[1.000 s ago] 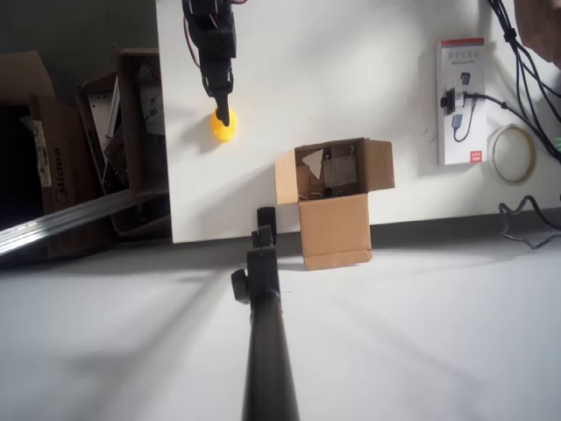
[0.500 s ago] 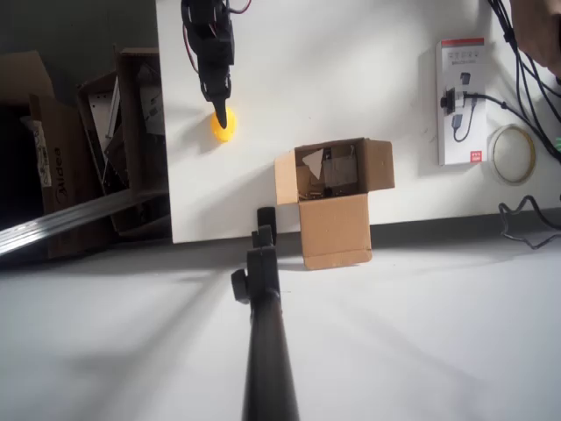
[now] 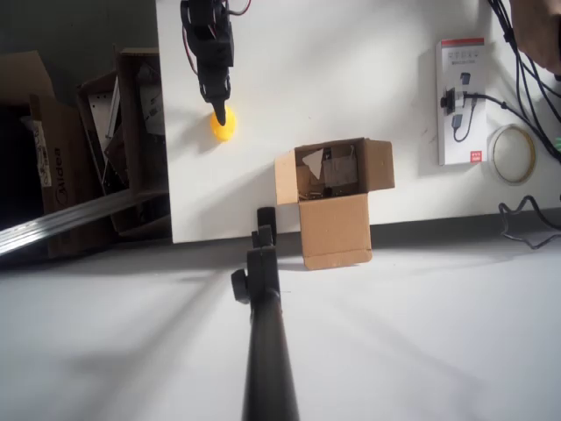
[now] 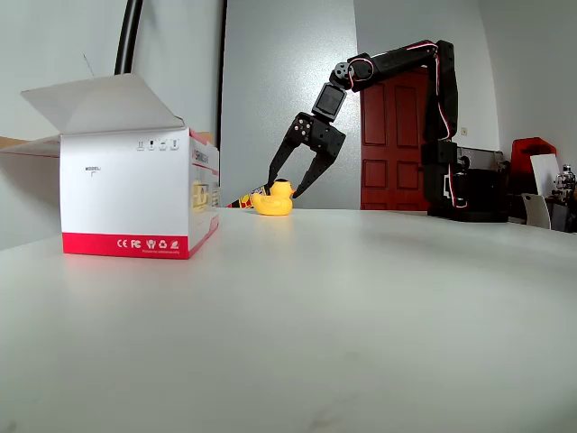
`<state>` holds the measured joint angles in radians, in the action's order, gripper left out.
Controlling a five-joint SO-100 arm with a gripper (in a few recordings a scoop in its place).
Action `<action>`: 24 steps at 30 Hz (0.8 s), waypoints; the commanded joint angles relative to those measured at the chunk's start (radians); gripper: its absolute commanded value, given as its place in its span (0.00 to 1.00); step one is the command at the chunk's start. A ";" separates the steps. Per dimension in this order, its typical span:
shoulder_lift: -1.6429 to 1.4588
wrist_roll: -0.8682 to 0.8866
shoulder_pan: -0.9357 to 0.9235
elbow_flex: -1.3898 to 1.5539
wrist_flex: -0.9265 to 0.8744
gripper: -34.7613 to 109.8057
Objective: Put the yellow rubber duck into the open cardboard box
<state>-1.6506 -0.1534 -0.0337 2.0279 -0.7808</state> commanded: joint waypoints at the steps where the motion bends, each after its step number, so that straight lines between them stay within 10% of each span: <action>1: -0.002 0.008 0.003 -0.037 0.011 0.32; 24: -0.126 0.015 0.021 -0.054 -0.046 0.30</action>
<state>-1.7150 -0.1396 -0.0199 2.0249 -0.8099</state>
